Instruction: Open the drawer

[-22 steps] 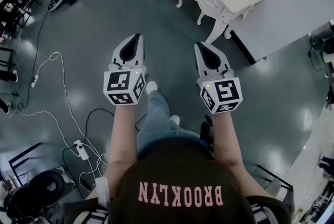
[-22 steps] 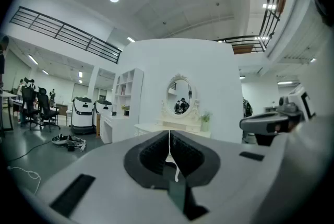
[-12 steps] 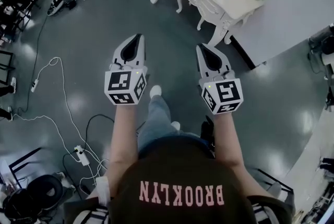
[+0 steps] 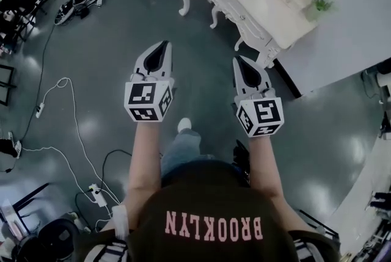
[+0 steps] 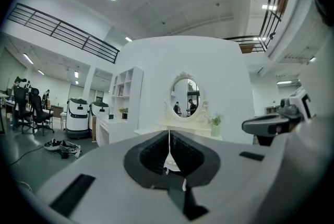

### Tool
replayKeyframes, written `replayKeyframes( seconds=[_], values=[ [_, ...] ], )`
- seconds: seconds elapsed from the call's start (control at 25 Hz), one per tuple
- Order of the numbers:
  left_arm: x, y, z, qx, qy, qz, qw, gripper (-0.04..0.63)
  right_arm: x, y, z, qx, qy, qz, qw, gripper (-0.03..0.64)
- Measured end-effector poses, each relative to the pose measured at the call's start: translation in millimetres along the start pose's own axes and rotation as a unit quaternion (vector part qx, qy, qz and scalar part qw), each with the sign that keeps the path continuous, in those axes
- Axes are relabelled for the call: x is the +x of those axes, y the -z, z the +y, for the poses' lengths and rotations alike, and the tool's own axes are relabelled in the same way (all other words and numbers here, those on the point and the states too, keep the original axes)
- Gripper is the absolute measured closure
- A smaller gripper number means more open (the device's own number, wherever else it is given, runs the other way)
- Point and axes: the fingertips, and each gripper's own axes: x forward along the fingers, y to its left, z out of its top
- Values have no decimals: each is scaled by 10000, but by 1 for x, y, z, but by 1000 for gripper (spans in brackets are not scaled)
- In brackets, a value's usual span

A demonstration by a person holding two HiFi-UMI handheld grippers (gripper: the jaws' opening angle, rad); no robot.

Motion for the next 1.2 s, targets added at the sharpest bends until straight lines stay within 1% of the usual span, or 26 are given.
replayKeyframes(
  seconds=[0.2,0.44,0.64,0.72,0.84,0.88,1.08,1.2],
  values=[
    [53,-2,31,-12,132,18,9999,589,56,-2,-14,11,93,29,10000,621],
    [102,1,67,44,330,99,9994,589,114,3,-23,56,200,141,9997,621],
    [129,-13,93,7,526,-79,9986,589,155,-5,-24,47,277,142,9995,621],
    [138,-15,97,74,631,-133,9979,589,166,-4,-26,71,295,173,9994,620],
    [149,-9,100,309,729,-66,9968,589,183,-1,-30,74,307,243,9992,621],
    [152,-8,103,331,734,-46,9967,589,188,-1,-31,61,297,263,9992,621],
    [169,-7,118,108,757,-115,9970,589,217,1,-37,51,224,300,9993,621],
    [183,-10,134,-149,660,-270,9973,589,237,1,-43,39,210,250,9995,621]
  ],
)
